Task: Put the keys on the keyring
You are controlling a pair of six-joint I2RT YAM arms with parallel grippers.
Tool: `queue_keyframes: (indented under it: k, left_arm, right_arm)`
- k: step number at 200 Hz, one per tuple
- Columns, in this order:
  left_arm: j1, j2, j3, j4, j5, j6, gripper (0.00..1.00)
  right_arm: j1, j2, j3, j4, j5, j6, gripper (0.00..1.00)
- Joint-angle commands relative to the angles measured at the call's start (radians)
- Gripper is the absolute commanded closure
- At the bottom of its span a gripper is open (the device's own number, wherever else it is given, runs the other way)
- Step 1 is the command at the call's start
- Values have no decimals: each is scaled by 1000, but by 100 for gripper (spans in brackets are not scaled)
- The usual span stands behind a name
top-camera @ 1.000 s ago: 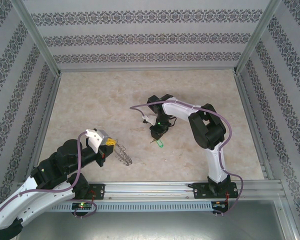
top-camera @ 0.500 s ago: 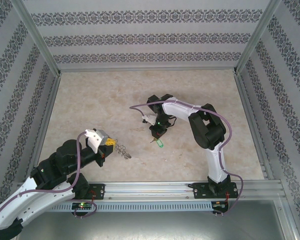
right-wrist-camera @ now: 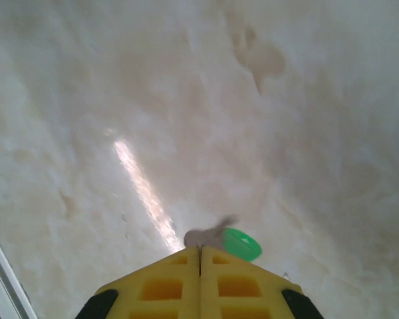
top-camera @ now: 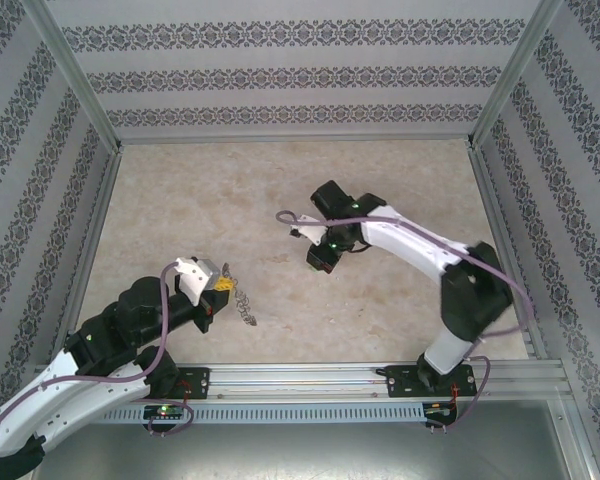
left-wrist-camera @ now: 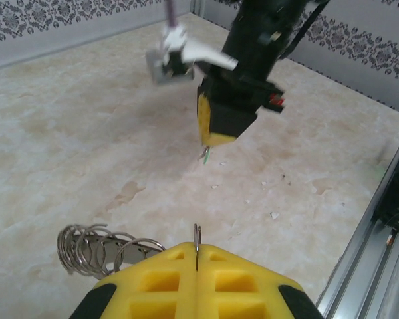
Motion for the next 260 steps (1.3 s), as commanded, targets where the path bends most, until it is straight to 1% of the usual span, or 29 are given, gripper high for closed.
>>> queue_keyframes:
  k: [1, 18, 41, 67, 87, 104, 128, 150, 181, 260]
  left_arm:
    - [-12, 0, 25, 82, 37, 43, 100]
    - [-12, 11, 25, 121, 77, 76, 100]
    - [-12, 19, 13, 210, 177, 115, 100]
    - [-12, 25, -4, 338, 328, 142, 100]
    - [-11, 58, 12, 380, 423, 165, 100]
    - [-12, 79, 25, 393, 464, 181, 100]
    - [-11, 91, 15, 440, 476, 182, 100]
    - [-12, 107, 2, 479, 485, 177, 100]
    - [-12, 120, -15, 526, 500, 168, 100]
    - [-12, 105, -37, 547, 498, 164, 100]
  right_arm:
    - [30, -174, -121, 214, -111, -46, 100]
    - [61, -332, -230, 381, -193, -37, 100]
    - [121, -515, -349, 574, -231, -13, 100]
    - [153, -635, -436, 781, -294, 76, 100]
    - [191, -682, -483, 899, -312, 118, 100]
    - [223, -713, -498, 939, -303, 121, 100]
    - [248, -734, -510, 968, -316, 130, 100]
    - [263, -749, -520, 974, -302, 133, 100]
    - [280, -747, -530, 984, -288, 153, 100]
    - [326, -710, -505, 985, -290, 152, 100]
